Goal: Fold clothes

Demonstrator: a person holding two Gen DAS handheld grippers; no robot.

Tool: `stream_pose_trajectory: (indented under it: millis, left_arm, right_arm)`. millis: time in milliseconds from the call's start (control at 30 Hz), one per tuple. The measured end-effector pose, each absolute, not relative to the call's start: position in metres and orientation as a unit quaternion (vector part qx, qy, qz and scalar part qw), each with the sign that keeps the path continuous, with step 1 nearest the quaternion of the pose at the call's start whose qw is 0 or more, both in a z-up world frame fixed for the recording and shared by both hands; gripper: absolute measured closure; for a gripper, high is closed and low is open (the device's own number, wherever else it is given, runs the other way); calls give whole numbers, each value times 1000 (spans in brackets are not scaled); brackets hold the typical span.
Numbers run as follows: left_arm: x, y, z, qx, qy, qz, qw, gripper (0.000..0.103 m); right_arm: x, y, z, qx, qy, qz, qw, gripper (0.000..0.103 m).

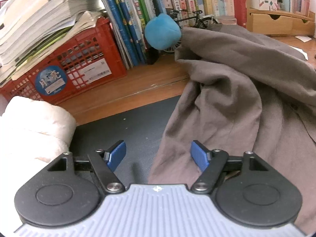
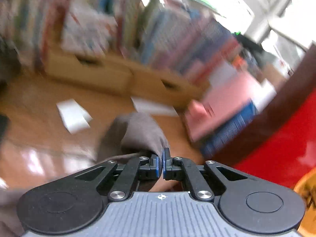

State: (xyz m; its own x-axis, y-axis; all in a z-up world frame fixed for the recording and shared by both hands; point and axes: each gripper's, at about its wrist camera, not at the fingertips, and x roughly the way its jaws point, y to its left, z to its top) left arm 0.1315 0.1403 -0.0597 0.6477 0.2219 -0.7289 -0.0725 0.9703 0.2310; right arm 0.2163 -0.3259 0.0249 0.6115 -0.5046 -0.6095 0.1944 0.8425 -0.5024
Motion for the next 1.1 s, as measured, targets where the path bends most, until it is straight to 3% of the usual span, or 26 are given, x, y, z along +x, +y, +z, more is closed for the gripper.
stream_pose_trajectory:
  millis: [33, 67, 100, 133, 167, 200, 267, 367, 400, 467, 633, 833, 867, 900, 967, 1033, 1067, 1100]
  left_arm:
    - [129, 141, -57, 91, 411, 84, 903, 28]
    - [125, 143, -54, 93, 408, 86, 904, 28]
    - [120, 144, -50, 97, 403, 90, 905, 28]
    - [116, 146, -46, 100, 399, 94, 907, 27]
    - [111, 148, -42, 101, 394, 97, 908, 27]
    - [107, 151, -38, 101, 389, 99, 910, 27]
    - [101, 159, -28, 82, 380, 91, 917, 25]
    - [101, 172, -18, 35, 373, 52, 926, 8]
    - [104, 176, -18, 21, 372, 37, 927, 5]
    - [118, 178, -21, 6, 380, 25, 925, 4]
    - [159, 180, -33, 27, 393, 74, 916, 4]
    - [198, 169, -55, 12, 440, 7, 898, 4]
    - [203, 164, -61, 24, 449, 10, 893, 4]
    - [206, 160, -65, 32, 454, 11, 891, 4]
    - [205, 156, -68, 27, 444, -2, 896, 12]
    - [204, 157, -65, -1, 443, -31, 896, 50]
    - [203, 156, -62, -9, 442, -36, 896, 63]
    - [204, 156, -60, -11, 445, -35, 895, 101]
  right_arm:
    - [212, -328, 21, -198, 396, -207, 872, 91]
    - [207, -330, 18, -198, 398, -214, 870, 80]
    - [200, -329, 21, -196, 388, -213, 875, 64]
    - [191, -325, 28, -191, 366, -207, 887, 55]
    - [182, -317, 37, -185, 340, -195, 901, 35]
    - [174, -303, 49, -180, 314, -169, 917, 27]
    - [159, -264, 68, -184, 264, -82, 943, 23]
    - [137, -198, 86, -200, 166, 85, 962, 14]
    - [135, -176, 86, -198, 149, 153, 957, 4]
    - [140, -135, 78, -203, 147, 240, 938, 2]
    - [171, -70, 34, -212, 185, 259, 924, 7]
    - [214, -54, -2, -193, 235, 255, 918, 18]
    - [218, -55, -6, -185, 245, 251, 918, 33]
    - [222, -57, -10, -175, 256, 242, 920, 62]
    - [226, -68, -14, -146, 275, 219, 925, 99]
    - [226, -81, -16, -130, 281, 197, 930, 99]
    - [224, -88, -15, -130, 276, 187, 934, 99]
    - [222, -96, -14, -129, 272, 177, 937, 99]
